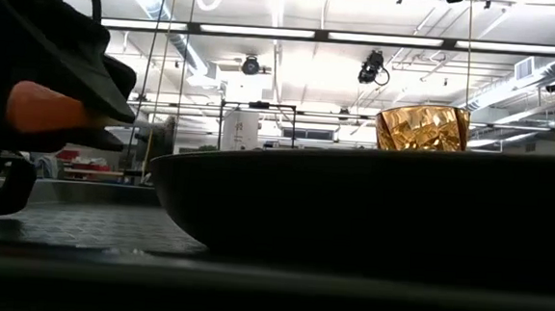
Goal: Pick and place plate/cup/fork/spoon on tray
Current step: Put the orange fork on the black serving tray beside the black plate
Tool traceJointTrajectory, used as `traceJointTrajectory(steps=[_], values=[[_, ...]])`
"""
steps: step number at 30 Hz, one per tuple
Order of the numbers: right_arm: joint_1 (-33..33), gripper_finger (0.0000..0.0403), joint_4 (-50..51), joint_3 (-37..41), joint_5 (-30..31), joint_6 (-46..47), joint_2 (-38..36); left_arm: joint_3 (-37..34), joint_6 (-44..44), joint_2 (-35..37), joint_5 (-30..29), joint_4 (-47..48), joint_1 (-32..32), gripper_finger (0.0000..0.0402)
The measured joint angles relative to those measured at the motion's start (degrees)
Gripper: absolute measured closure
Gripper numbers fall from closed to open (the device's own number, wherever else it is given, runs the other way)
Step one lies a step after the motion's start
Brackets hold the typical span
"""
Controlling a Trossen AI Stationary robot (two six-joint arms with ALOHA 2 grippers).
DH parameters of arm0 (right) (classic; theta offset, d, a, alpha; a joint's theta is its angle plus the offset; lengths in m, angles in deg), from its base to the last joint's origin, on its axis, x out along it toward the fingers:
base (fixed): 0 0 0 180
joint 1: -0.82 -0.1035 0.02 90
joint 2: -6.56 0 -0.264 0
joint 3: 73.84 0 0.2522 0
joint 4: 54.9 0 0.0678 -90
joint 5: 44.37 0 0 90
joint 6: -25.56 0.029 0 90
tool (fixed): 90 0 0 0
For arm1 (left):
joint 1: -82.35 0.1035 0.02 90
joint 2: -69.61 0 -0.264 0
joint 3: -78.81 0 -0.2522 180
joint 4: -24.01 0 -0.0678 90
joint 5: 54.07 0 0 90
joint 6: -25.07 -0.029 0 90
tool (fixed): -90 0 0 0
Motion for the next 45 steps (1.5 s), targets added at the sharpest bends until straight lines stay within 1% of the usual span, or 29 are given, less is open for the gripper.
traceJointTrajectory(steps=[6,9,11,15,19,23,26,28,32,34,36,38,41,43,45], values=[[0.0,0.0167,-0.44,0.0,-0.02,-0.02,0.0,-0.02,-0.32,0.15,0.01,0.2,0.0,0.029],[0.0,0.0167,-0.41,0.0,-0.02,-0.02,0.02,-0.06,-0.82,0.13,0.09,0.01,-0.11,0.0278],[0.0,0.0167,-0.42,0.0,-0.02,-0.02,0.02,-0.15,-2.71,0.09,1.51,-0.93,-0.19,0.0275],[0.0,0.0167,-0.44,0.0,-0.16,-0.02,0.02,-0.24,-4.39,0.57,6.21,-2.7,-0.11,0.0278],[0.0,0.0167,-0.86,0.02,-0.33,0.0,0.02,-0.41,-7.06,3.32,9.18,1.12,-0.22,0.0288],[0.0,0.0167,-0.98,0.02,-0.33,-0.02,0.04,-0.12,-8.28,6.95,9.18,9.15,-0.19,0.0303],[0.0,0.0167,-0.96,0.02,-0.35,-0.2,0.04,3.38,-12.87,7.58,9.26,19.8,-0.17,0.0315],[0.0,0.0167,-0.92,0.02,-0.35,-0.55,0.04,7.84,-19.2,7.64,10.06,28.58,0.42,0.032],[0.55,0.0167,-1.09,0.02,-0.29,-0.93,0.04,18.75,-35.11,7.72,10.7,52.81,2.66,0.0321],[0.92,0.0167,-1.25,0.02,-0.23,-0.86,0.04,24.13,-41.19,7.72,9.12,62.79,3.67,0.0321],[1.3,0.0167,-1.23,0.02,-0.07,-0.58,0.04,28.39,-45.93,7.74,5.75,70.27,4.36,0.0321],[1.5,0.0167,-1.33,0.02,-0.04,-0.48,0.04,30.97,-50.34,7.74,2.09,74.54,5.06,0.0318],[1.57,0.0167,-2.17,0.02,-0.04,-0.46,0.04,32.97,-54.51,7.82,-0.27,79.18,6.95,0.0296],[1.59,0.0167,-2.91,0.02,-0.02,-0.46,0.04,32.46,-57.36,7.82,0.47,80.2,9.1,0.0277],[1.58,0.0167,-3.48,0.02,-0.05,-0.48,0.04,31.32,-62.4,7.82,3.82,79.49,11.92,0.0261]])
